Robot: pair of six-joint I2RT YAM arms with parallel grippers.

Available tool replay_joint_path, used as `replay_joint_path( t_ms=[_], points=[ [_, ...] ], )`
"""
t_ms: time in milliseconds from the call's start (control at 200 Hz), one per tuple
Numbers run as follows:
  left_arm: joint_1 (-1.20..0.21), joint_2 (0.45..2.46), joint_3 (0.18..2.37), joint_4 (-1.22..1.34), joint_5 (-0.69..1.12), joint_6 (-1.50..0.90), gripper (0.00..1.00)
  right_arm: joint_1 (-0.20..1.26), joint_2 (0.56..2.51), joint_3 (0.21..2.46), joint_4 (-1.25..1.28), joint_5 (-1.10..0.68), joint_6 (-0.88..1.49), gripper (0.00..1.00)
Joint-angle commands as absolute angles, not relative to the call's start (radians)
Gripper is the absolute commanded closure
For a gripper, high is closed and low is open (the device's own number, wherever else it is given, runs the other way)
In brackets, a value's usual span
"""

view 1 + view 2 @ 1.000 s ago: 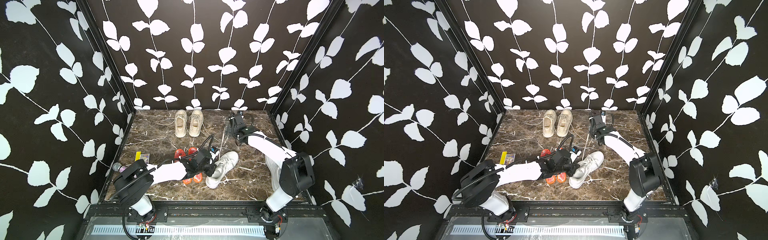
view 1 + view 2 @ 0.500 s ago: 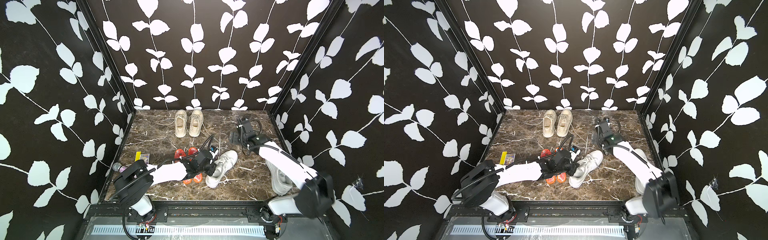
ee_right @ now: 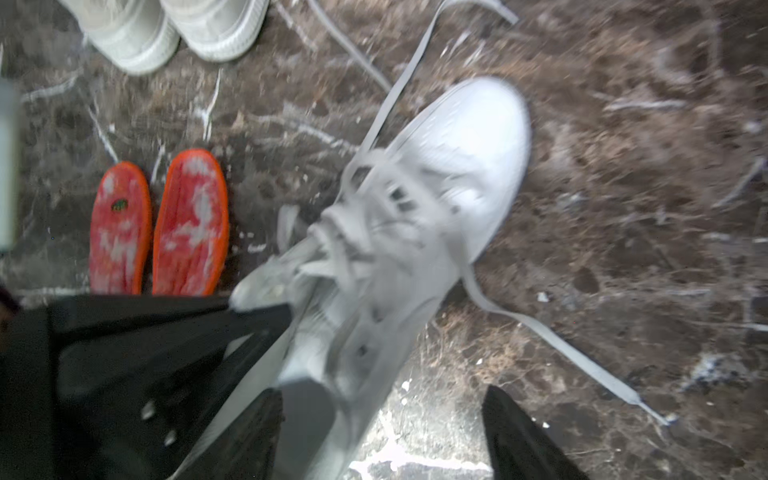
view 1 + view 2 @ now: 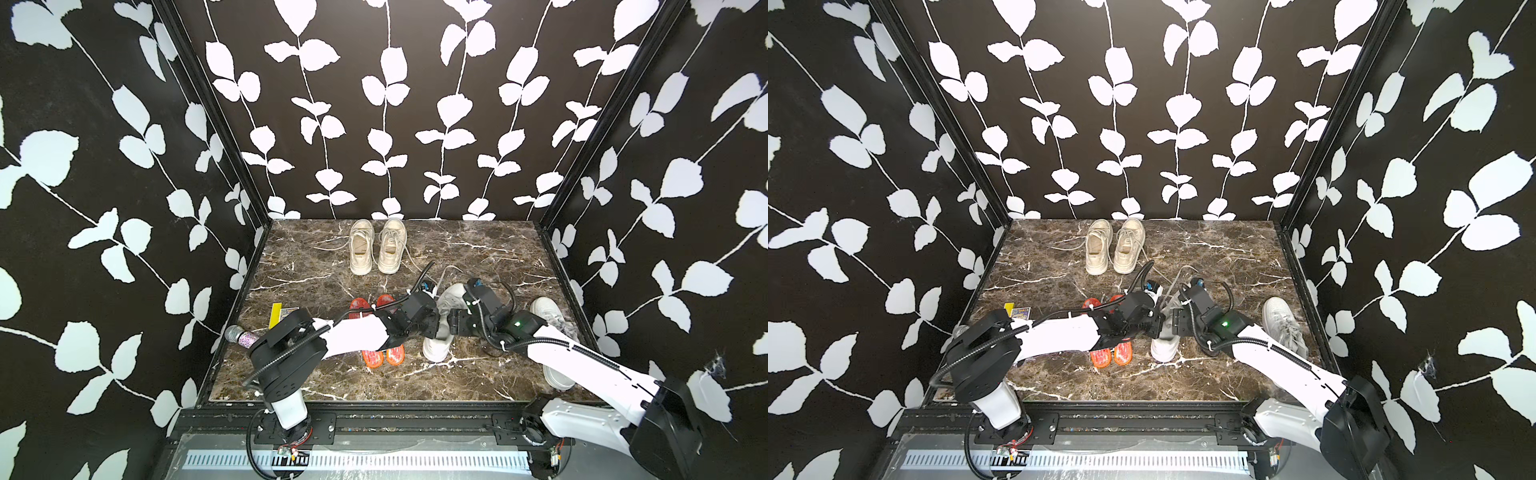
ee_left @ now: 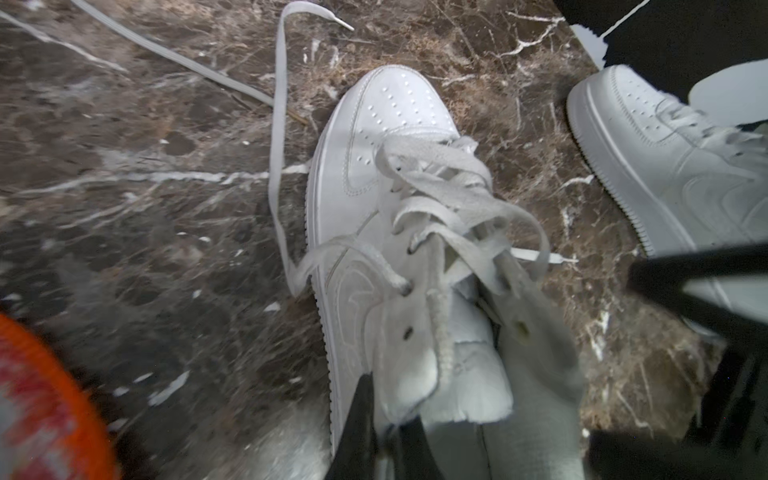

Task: Remove the insole from the shoe

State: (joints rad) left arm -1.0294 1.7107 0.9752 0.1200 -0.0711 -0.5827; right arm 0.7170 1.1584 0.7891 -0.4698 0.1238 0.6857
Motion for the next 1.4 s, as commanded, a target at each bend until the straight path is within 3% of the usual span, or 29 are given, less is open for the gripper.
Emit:
replay_joint_path(
  t_ms=[0,90,255,420,580,881,1161,1271,1396],
  points=[
    [-1.043,1.658,0.966,0.225,-0.073,-0.635,0.91,0.729,1.18,0.8,-0.426,0.119,0.728,0.32],
    [-1.045,1.638,0.953,0.215,-0.081,-0.621,0.78,0.73,1.183,0.801,-0.438,0.14,0.727,0.39],
    [-1.045,1.64,0.96,0.195,-0.088,-0.58,0.67,0.73,1.18,0.805,-0.453,0.175,0.725,0.53],
    [-1.043,1.679,1.03,0.128,-0.083,-0.533,0.65,0.731,1.197,0.81,-0.466,0.179,0.723,0.65],
    [-1.043,1.71,1.071,0.095,-0.106,-0.527,0.66,0.73,1.223,0.817,-0.474,0.176,0.726,0.68],
    [-1.043,1.739,1.106,0.054,-0.121,-0.504,0.74,0.73,1.274,0.86,-0.519,0.204,0.716,0.81],
    [-1.042,1.718,1.082,0.026,-0.171,-0.5,0.93,0.729,1.257,0.87,-0.587,0.282,0.717,0.91],
    [-1.029,1.676,1.034,0.015,-0.225,-0.513,1.0,0.673,1.222,0.84,-0.62,0.286,0.705,0.94],
    [-1.003,1.597,0.95,0.013,-0.3,-0.559,1.0,0.542,1.177,0.767,-0.641,0.266,0.709,0.98]
  ],
)
